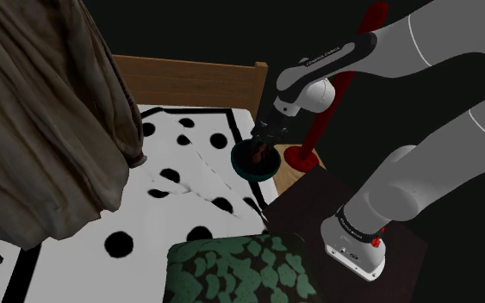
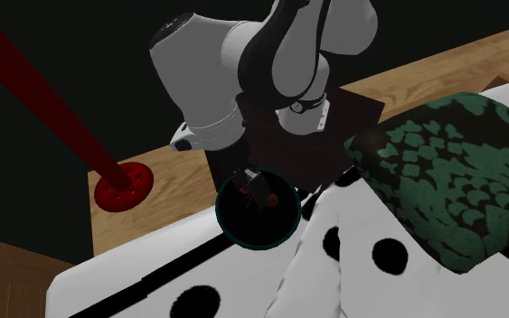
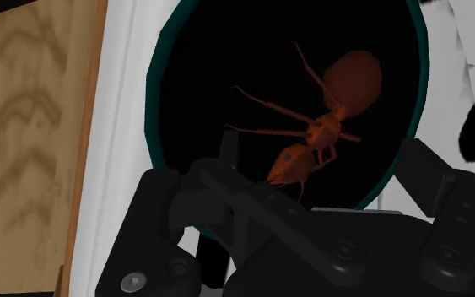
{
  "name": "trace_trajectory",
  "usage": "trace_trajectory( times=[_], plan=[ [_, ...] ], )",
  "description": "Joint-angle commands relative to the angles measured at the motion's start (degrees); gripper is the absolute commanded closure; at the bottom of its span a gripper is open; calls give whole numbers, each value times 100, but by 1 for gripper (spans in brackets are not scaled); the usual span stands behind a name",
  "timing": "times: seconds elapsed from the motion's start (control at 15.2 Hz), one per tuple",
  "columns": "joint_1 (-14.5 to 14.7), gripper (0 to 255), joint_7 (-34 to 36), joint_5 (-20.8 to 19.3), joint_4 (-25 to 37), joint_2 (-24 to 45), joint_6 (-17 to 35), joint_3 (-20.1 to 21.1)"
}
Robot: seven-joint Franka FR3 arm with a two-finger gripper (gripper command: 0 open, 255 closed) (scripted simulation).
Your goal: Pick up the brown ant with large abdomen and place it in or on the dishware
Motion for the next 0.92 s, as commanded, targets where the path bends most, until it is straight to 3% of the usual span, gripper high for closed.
trace_trajectory(
  times=[0.0, 0.07, 0.33, 0.86],
  plan=[
    [1, 0, 1, -1, -3, 0, -1, 1],
    [-7, 0, -15, -3, -5, 3, -2, -9],
    [-314, 0, 348, -611, 179, -639, -814, -106],
    [-315, 0, 348, -610, 179, -639, -814, -105]
  ],
)
